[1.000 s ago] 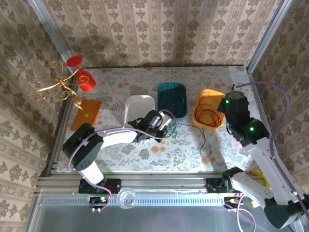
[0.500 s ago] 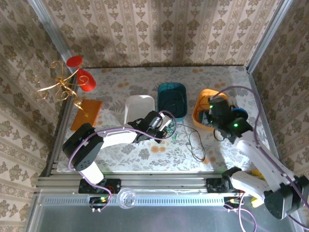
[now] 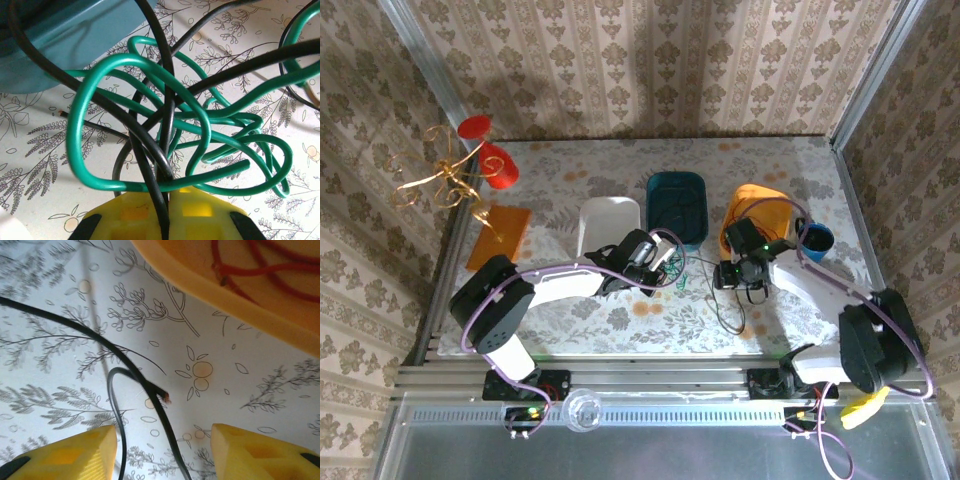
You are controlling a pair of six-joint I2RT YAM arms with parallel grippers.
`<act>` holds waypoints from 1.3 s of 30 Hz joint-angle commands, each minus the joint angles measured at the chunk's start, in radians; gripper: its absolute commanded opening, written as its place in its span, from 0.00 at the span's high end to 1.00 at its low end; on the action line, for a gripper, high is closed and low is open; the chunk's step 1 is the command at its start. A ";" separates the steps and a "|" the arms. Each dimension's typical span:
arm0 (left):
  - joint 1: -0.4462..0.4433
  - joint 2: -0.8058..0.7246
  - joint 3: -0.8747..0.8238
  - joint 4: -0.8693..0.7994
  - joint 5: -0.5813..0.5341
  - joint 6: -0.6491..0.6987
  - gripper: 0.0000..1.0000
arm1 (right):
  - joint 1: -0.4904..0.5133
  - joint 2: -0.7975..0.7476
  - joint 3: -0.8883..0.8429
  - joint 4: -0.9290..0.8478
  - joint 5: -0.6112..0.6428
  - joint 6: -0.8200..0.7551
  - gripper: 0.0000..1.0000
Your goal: Untangle the cables
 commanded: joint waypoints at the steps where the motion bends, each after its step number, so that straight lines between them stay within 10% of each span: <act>1: -0.007 -0.003 0.008 -0.039 -0.007 0.018 0.96 | 0.002 0.079 0.032 0.039 -0.025 -0.011 0.54; 5: -0.007 -0.014 0.005 -0.045 -0.016 0.021 0.94 | 0.004 0.068 0.033 0.102 -0.018 0.011 1.00; 11: -0.004 -0.014 -0.001 -0.054 0.001 0.015 0.60 | 0.002 -0.111 0.061 0.063 0.025 0.005 1.00; 28: -0.001 -0.041 -0.018 -0.054 0.063 0.025 0.63 | 0.002 -0.385 0.228 -0.048 -0.027 -0.138 1.00; 39: -0.003 -0.056 0.144 -0.015 0.214 0.098 0.27 | 0.005 -0.375 0.227 -0.031 -0.153 -0.152 1.00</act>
